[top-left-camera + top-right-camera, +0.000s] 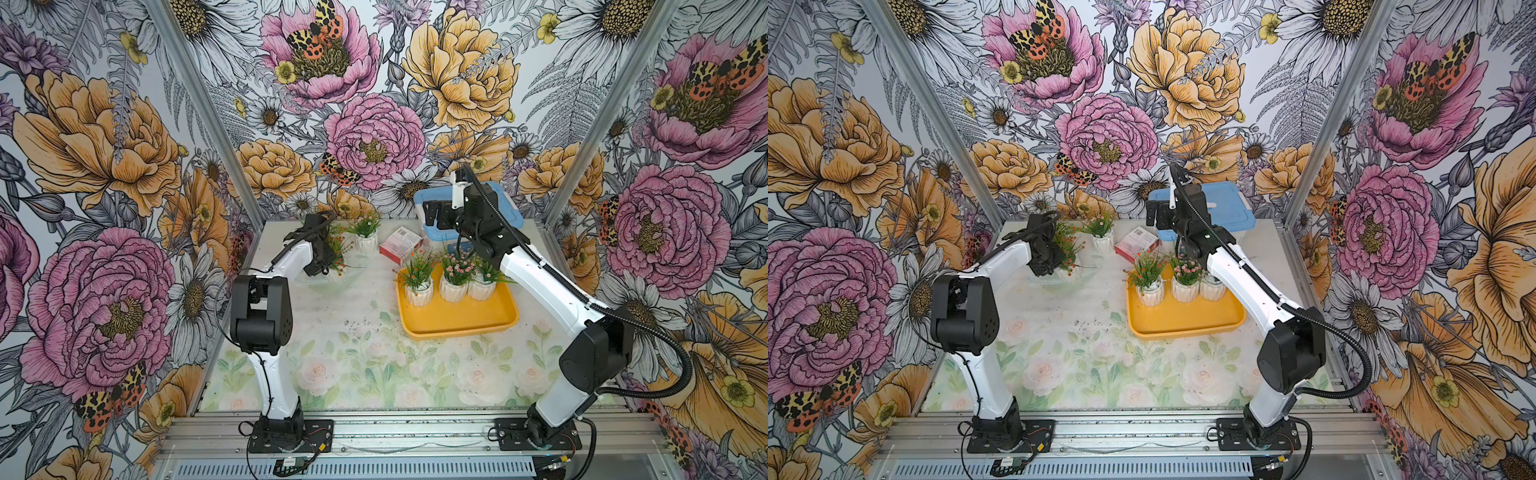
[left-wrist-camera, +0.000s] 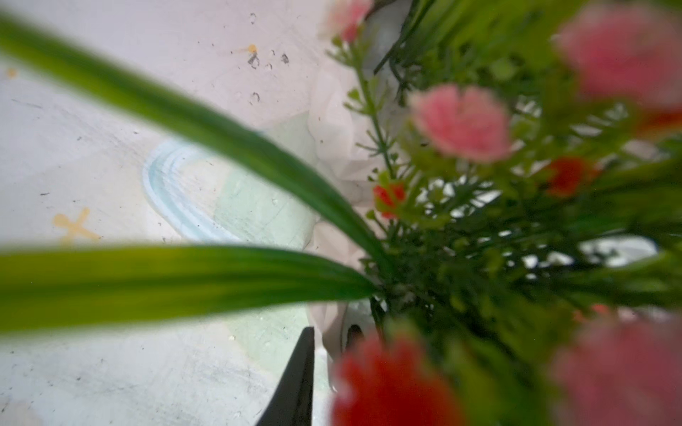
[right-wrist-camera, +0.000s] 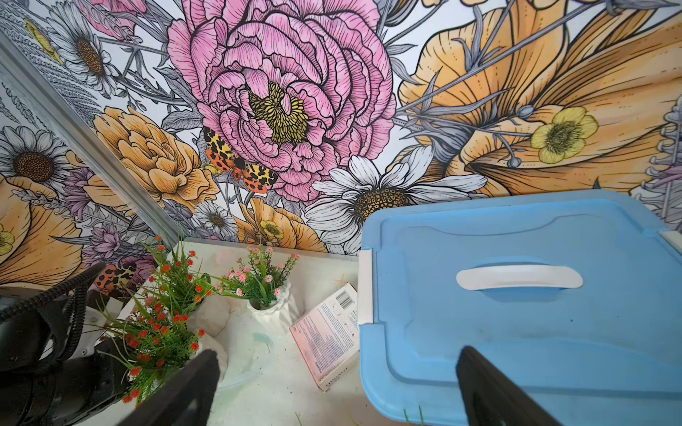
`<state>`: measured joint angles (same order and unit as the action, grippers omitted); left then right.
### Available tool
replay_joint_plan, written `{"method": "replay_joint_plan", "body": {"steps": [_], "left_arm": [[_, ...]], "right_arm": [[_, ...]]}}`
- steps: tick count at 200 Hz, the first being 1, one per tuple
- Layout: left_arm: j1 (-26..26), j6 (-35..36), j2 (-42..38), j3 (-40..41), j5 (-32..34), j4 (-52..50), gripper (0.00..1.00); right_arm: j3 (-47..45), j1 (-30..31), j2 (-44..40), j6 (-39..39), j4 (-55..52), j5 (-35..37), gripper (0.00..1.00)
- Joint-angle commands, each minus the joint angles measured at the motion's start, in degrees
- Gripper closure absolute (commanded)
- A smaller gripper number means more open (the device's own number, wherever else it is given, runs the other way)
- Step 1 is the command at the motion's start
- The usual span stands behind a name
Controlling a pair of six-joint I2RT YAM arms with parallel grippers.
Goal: Put the potted gypsophila into the storage box
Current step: Pick up the baby's breath potted plant from the center of the board.
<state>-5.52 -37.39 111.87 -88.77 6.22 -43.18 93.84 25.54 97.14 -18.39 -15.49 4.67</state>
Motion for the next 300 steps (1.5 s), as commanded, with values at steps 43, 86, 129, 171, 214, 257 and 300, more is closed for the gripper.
{"method": "replay_joint_plan", "body": {"steps": [43, 86, 129, 171, 214, 257, 300], "left_arm": [[-0.64, 2.61, 2.84, -3.09, 0.89, -2.33, 0.87], [-0.24, 2.69, 4.72, -4.14, -0.86, -2.52, 0.84], [-0.28, 3.29, 5.87, -5.44, -1.95, -2.52, 1.00], [-0.38, 3.83, 4.95, -5.86, -2.52, -2.52, 1.00], [-1.11, 5.72, 1.18, -9.05, -1.30, -2.52, 1.00], [-1.72, 6.05, -1.29, -11.34, -1.02, -2.43, 1.00], [-1.86, 6.34, -2.18, -14.08, -4.20, -2.41, 1.00]], "right_arm": [[3.15, -0.77, 3.04, -1.56, 1.07, 0.03, 0.00], [3.23, -1.20, 3.54, -1.72, 1.08, 1.04, 0.01], [3.28, -1.48, 4.06, -1.95, 1.07, 2.11, 0.01], [3.83, -1.96, 5.36, -2.91, 1.02, 2.54, 0.01], [6.87, -3.46, 8.44, -4.09, 1.00, 2.63, 0.00], [10.24, -4.26, 11.67, -5.25, 1.06, 2.49, 0.01], [9.02, -4.35, 10.97, -6.13, 1.04, 4.03, 0.00]]}}
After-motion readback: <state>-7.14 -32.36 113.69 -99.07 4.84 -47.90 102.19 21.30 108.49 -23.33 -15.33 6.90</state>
